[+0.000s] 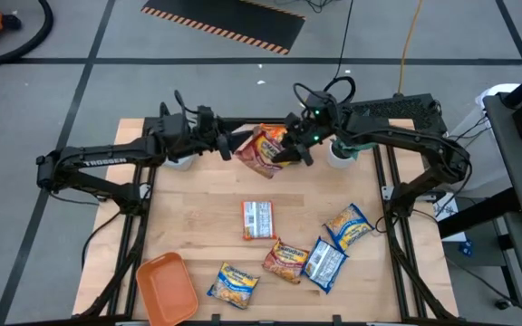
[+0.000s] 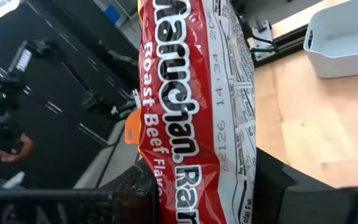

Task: Sort Maruchan noodles
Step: Put the left red noodle pack into the grey bin

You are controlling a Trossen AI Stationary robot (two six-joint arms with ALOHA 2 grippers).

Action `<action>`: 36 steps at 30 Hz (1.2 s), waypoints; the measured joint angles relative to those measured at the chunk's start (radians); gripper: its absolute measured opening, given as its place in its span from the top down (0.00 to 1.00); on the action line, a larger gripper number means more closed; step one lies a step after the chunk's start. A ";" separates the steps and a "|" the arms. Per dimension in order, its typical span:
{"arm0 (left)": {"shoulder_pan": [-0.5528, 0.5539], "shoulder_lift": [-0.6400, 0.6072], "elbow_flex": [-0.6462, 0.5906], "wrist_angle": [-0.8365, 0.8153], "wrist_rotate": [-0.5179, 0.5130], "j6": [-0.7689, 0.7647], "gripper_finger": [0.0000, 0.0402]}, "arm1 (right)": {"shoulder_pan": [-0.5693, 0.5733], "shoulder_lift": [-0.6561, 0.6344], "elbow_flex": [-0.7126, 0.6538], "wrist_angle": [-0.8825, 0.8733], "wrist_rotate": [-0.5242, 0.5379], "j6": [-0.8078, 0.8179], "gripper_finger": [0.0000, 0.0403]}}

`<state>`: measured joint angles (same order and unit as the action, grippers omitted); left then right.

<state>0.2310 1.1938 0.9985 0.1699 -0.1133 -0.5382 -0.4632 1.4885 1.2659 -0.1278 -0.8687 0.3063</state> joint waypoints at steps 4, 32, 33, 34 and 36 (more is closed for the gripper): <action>-0.008 0.001 0.000 -0.097 0.091 -0.052 0.10 | -0.020 -0.034 0.000 -0.083 0.000 -0.074 0.65; -0.054 0.217 -0.001 -0.031 0.321 0.090 0.32 | 0.014 -0.051 0.000 -0.192 0.005 -0.137 0.65; -0.055 0.217 -0.001 -0.029 0.322 0.103 0.34 | 0.014 -0.051 0.000 -0.192 0.005 -0.136 0.65; -0.055 0.216 -0.001 -0.025 0.321 0.112 0.36 | 0.014 -0.051 0.000 -0.192 0.005 -0.136 0.65; -0.054 0.216 -0.001 -0.010 0.321 0.118 0.42 | 0.014 -0.051 0.000 -0.192 0.012 -0.136 0.65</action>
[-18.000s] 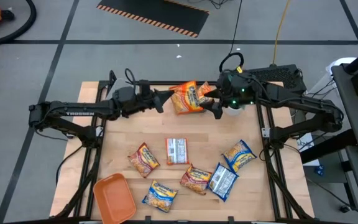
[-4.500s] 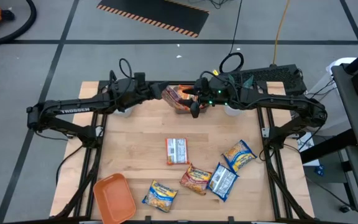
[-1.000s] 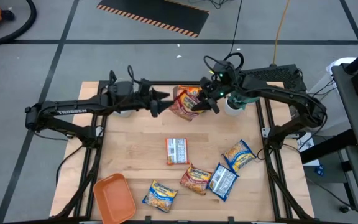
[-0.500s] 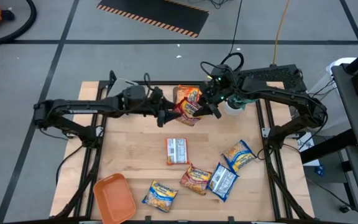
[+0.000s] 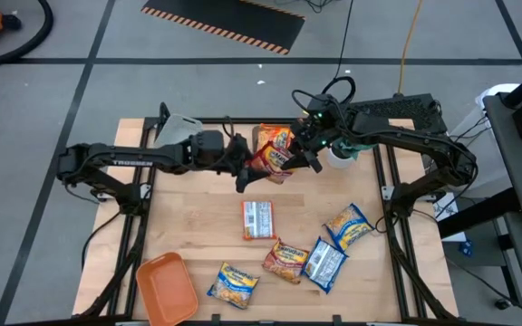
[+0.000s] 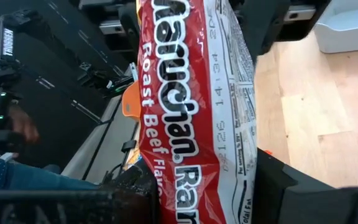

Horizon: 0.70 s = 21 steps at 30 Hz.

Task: Sort Maruchan noodles
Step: Put the left red noodle pack into the grey bin

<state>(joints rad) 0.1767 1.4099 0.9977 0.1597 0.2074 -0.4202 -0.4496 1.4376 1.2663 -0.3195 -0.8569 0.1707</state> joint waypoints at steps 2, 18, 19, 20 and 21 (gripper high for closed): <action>0.000 0.000 0.000 0.015 -0.007 0.004 0.48 | 0.000 0.000 0.000 0.000 0.021 -0.002 0.65; 0.021 -0.016 0.000 0.017 0.012 0.029 0.65 | 0.002 -0.026 0.000 0.019 0.153 0.015 0.53; 0.026 -0.019 0.000 0.020 0.021 0.029 0.65 | 0.001 -0.031 0.000 0.028 0.165 0.029 0.50; 0.031 -0.020 0.000 0.022 0.026 0.029 0.65 | -0.001 -0.038 0.000 0.032 0.180 0.045 0.47; 0.036 -0.021 0.000 0.024 0.030 0.029 0.65 | -0.001 -0.043 0.000 0.035 0.201 0.056 0.45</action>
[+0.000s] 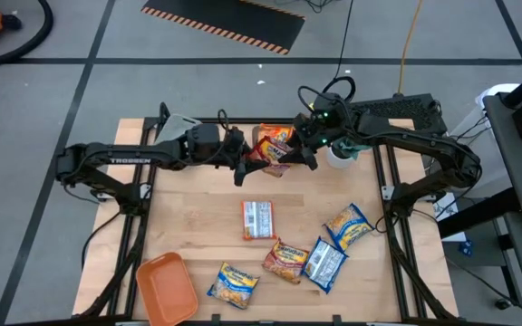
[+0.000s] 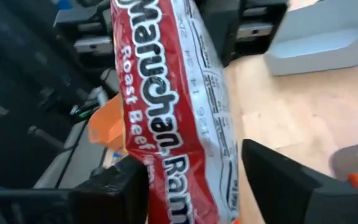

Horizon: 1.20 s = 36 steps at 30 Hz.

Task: Sort Maruchan noodles
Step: Put the left red noodle pack into the grey bin

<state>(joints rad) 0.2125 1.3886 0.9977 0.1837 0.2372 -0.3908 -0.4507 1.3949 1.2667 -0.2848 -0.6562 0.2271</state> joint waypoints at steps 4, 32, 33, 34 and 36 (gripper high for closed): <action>0.023 -0.012 0.001 0.010 0.027 0.001 0.65 | 0.001 -0.025 0.000 0.029 0.076 0.059 0.36; 0.287 -0.273 0.001 -0.475 0.209 0.186 0.65 | 0.000 -0.098 -0.002 0.143 0.434 0.264 0.33; 0.300 -0.282 0.001 -0.497 0.198 0.180 0.65 | 0.001 -0.105 -0.002 0.147 0.447 0.275 0.33; 0.314 -0.292 0.001 -0.518 0.184 0.178 0.65 | 0.003 -0.113 -0.002 0.147 0.459 0.287 0.33; 0.341 -0.313 0.001 -0.562 0.149 0.176 0.65 | 0.010 -0.127 -0.002 0.149 0.501 0.301 0.33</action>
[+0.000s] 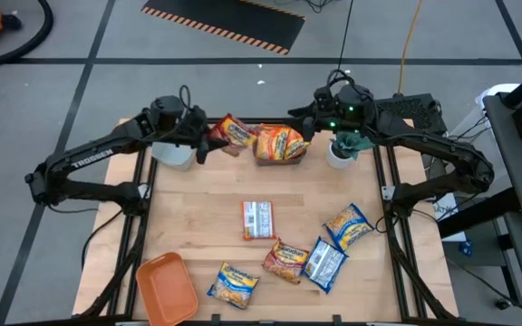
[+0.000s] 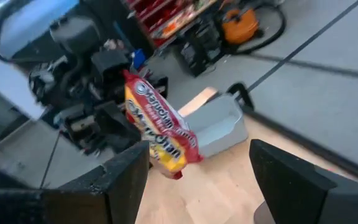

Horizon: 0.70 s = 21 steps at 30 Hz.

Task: Sort Maruchan noodles
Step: Put the left red noodle pack into the grey bin

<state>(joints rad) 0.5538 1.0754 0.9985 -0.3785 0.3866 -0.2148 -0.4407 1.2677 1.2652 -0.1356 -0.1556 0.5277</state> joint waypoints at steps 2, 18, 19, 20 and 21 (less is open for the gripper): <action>0.024 -0.016 0.000 -0.033 -0.048 0.000 0.65 | 0.008 -0.011 0.000 0.004 0.047 0.003 0.33; 0.184 -0.024 0.000 -0.407 -0.353 -0.002 0.63 | 0.037 -0.015 0.000 0.005 0.103 0.040 0.33; 0.192 -0.024 0.000 -0.420 -0.358 -0.008 0.63 | 0.037 -0.015 0.000 0.005 0.103 0.040 0.33; 0.199 -0.024 0.000 -0.431 -0.365 -0.014 0.63 | 0.037 -0.015 0.000 0.004 0.104 0.040 0.33; 0.206 -0.024 0.000 -0.438 -0.374 -0.017 0.63 | 0.037 -0.015 0.000 0.004 0.104 0.038 0.33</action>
<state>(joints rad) 0.7594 1.0519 0.9985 -0.8169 0.0122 -0.2319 -0.4040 1.2530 1.2655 -0.1313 -0.0519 0.5658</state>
